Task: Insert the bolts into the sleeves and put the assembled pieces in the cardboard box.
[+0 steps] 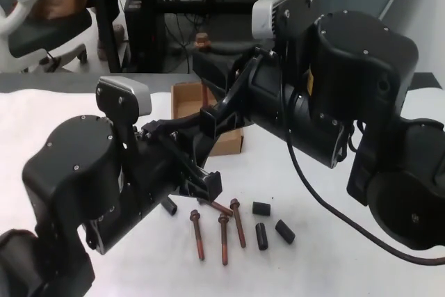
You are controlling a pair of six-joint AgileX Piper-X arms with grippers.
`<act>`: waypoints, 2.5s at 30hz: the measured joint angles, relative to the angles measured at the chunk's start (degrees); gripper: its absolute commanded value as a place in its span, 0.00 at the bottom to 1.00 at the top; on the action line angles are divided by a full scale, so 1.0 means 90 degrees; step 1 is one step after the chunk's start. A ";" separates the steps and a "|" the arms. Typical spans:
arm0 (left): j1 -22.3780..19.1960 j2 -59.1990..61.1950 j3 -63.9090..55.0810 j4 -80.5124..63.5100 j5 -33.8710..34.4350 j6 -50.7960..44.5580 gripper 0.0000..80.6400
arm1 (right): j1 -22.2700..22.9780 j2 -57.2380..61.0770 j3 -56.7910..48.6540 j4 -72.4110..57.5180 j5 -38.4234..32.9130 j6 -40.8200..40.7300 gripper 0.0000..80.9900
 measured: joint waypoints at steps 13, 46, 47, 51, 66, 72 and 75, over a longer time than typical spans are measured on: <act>0.0188 0.0000 0.0000 -0.0244 0.0054 0.0067 0.02 | 0.0000 0.0064 0.0000 0.0249 0.0067 -0.0008 0.01; 0.0869 0.1085 -0.2087 0.2434 -0.0186 0.1624 0.02 | -0.0273 -0.1935 -0.0538 0.2979 0.1102 -0.0065 0.86; 0.0898 0.1360 -0.2388 0.2467 -0.0187 0.1681 0.02 | -0.0268 -0.1959 -0.0538 0.3353 0.1102 0.0001 0.86; 0.0900 0.2167 -0.3398 0.2850 -0.0236 0.1768 0.02 | -0.0268 -0.1962 -0.0538 0.4703 0.1102 0.0389 0.86; 0.1168 0.5181 -0.6238 0.3959 -0.0606 0.2635 0.44 | -0.0510 -0.0352 -0.0538 0.7138 0.0849 -0.0872 0.67; 0.1463 0.5447 -0.6542 0.3959 -0.0654 0.2644 0.87 | -0.1172 0.0558 -0.0593 0.7343 0.0721 -0.1446 0.69; 0.1567 0.5447 -0.6652 0.3959 -0.0673 0.2626 0.87 | -0.1463 0.0972 -0.0762 0.7537 0.0699 -0.1799 0.70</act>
